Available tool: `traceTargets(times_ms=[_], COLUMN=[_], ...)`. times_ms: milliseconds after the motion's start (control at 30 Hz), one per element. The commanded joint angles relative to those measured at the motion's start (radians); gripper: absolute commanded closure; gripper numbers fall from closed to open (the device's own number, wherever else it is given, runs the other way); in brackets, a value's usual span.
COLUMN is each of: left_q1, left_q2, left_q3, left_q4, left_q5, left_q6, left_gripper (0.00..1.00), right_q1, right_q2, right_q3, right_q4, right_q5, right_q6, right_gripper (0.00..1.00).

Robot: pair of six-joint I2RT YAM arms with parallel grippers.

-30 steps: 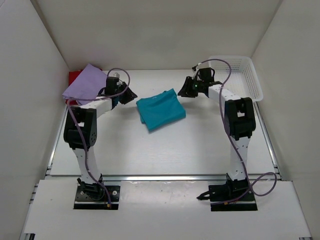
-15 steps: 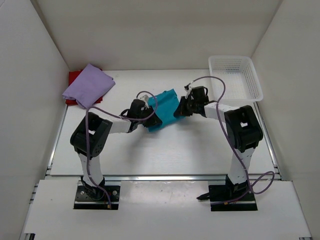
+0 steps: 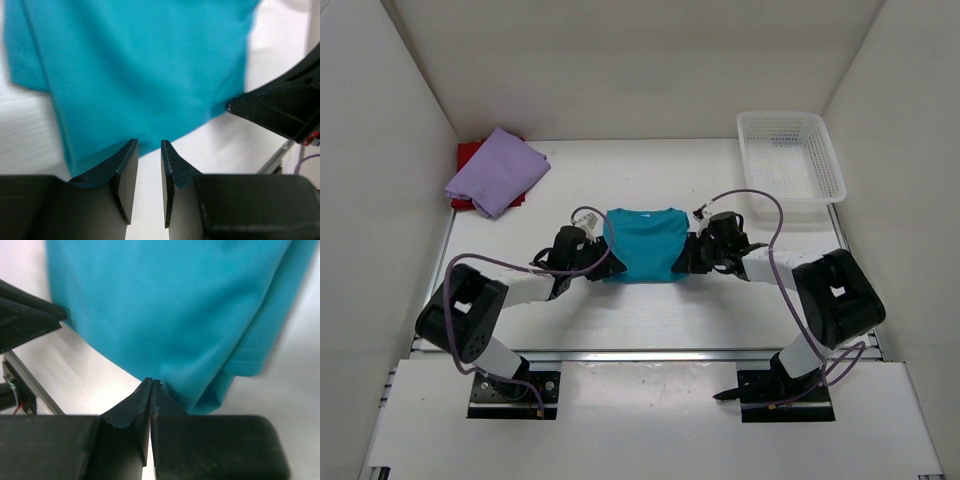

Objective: Fold and stack the t-shirts
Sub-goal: Smooth out wrinkles on the folded tshirt

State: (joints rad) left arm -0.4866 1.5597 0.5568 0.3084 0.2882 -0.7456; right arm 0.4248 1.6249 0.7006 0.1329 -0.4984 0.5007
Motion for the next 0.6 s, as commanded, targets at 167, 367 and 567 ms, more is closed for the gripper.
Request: traceTargets(times_ms=[167, 367, 567], left_q1=[0.019, 0.085, 0.166], left_q2=[-0.051, 0.152, 0.313], left_q3=[0.143, 0.267, 0.339], left_q4=[0.010, 0.126, 0.135], left_q5=[-0.029, -0.021, -0.023], left_q6=[-0.011, -0.080, -0.103], left_gripper=[0.65, 0.66, 0.67], right_q1=[-0.030, -0.086, -0.161], right_q2=[0.048, 0.258, 0.392], right_q3=[0.227, 0.420, 0.465], right_q4=[0.046, 0.028, 0.047], right_q5=[0.015, -0.024, -0.045], right_q6=[-0.028, -0.025, 0.007], right_gripper=[1.00, 1.00, 1.00])
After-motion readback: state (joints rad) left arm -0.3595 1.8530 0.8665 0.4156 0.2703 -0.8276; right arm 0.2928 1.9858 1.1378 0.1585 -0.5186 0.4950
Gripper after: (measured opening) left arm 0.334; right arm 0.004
